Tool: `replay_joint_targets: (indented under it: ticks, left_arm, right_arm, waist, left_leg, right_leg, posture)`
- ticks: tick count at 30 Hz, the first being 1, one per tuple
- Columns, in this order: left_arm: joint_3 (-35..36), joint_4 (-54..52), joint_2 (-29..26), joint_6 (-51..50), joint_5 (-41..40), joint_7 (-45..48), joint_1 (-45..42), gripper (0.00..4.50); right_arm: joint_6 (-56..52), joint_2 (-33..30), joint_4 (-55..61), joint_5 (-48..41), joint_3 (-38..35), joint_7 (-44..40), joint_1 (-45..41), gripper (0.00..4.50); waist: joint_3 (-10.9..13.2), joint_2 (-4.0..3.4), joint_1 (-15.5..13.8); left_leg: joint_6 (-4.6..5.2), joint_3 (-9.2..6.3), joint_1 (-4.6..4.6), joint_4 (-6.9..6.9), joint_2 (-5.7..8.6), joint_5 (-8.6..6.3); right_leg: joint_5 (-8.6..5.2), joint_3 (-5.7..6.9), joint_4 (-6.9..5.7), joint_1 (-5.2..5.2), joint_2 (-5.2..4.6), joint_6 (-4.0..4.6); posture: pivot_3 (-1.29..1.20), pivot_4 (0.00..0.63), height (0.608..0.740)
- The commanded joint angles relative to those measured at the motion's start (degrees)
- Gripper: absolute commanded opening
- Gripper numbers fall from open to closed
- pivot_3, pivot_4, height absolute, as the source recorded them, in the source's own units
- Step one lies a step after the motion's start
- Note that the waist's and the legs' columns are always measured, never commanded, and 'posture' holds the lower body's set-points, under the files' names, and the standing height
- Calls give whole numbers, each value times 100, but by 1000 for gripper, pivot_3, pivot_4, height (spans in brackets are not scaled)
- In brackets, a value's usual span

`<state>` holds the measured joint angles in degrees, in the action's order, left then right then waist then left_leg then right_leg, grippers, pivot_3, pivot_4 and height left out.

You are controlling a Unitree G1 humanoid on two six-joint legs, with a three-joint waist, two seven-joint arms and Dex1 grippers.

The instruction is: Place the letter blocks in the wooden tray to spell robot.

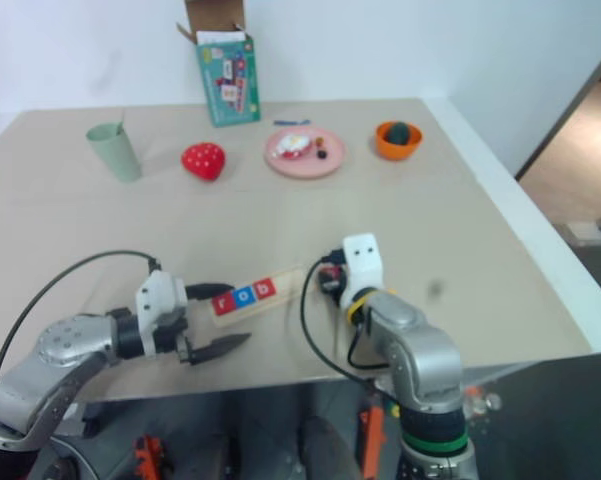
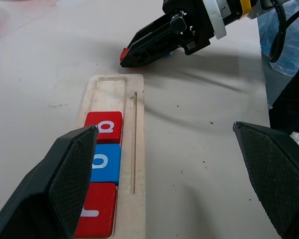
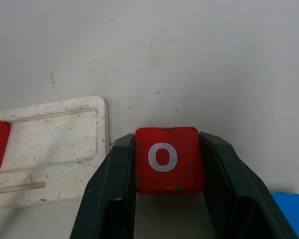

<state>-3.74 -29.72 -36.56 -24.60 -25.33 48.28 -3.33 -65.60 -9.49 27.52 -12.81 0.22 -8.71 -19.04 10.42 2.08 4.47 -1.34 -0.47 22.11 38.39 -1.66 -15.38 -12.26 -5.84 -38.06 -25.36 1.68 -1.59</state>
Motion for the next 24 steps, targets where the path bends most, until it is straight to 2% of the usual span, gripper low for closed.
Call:
replay_joint_targets:
  ticks: [1,5,7,10,13,16,19,24]
  left_arm:
    - [48,-112,-28,114,-10,36,16,4500]
    - [41,-106,-32,126,13,40,31,4500]
    - [30,-100,-43,131,26,55,41,4500]
    - [14,-61,-44,163,49,82,23,4500]
    - [-18,38,-16,268,85,147,-43,4500]
    - [-62,124,50,349,52,207,-132,4500]
    - [-90,154,84,342,18,231,-197,4500]
    - [-82,145,78,330,35,251,-212,4500]
  right_arm:
    - [164,27,51,-55,-3,-26,-103,2479]
    - [240,29,81,-88,-81,-22,-225,3839]
    - [-5,-91,235,-289,-343,-148,-721,4481]
    - [21,-487,78,-606,-589,-620,-1392,4481]
    - [569,-1236,-634,-869,-475,-1689,-1860,4481]
    - [1653,-2083,-1596,-832,51,-3207,-1985,4481]
    - [3249,-2698,-2650,-452,721,-4684,-1962,4481]
    - [5721,-2898,-4806,205,1325,-6291,-2450,4481]
  waist:
    - [0,0,0]
    - [0,0,1]
    - [4,-6,7]
    - [7,-11,8]
    - [6,-9,0]
    - [6,-9,-7]
    - [6,-10,-5]
    - [8,-13,18]
  left_leg:
    - [0,-1,0,0,0,0]
    - [0,0,0,0,0,0]
    - [0,1,0,1,0,0]
    - [0,6,0,2,2,0]
    - [1,1,0,0,2,0]
    - [5,-3,2,-4,2,-3]
    - [21,6,3,-4,4,-12]
    - [33,13,-1,-4,-1,-19]
  right_leg:
    - [0,1,0,0,0,0]
    - [0,0,0,0,0,0]
    - [0,-1,0,0,0,0]
    - [5,-7,-1,0,0,-5]
    - [2,1,4,3,-1,-3]
    - [-2,8,12,7,-3,-1]
    - [-4,2,21,7,-6,-4]
    - [-4,-6,21,6,1,-3]
  posture:
    - [0,150,740]
    - [0,150,740]
    - [0,150,740]
    - [0,150,740]
    - [0,150,740]
    - [0,150,740]
    - [0,150,740]
    - [0,150,740]
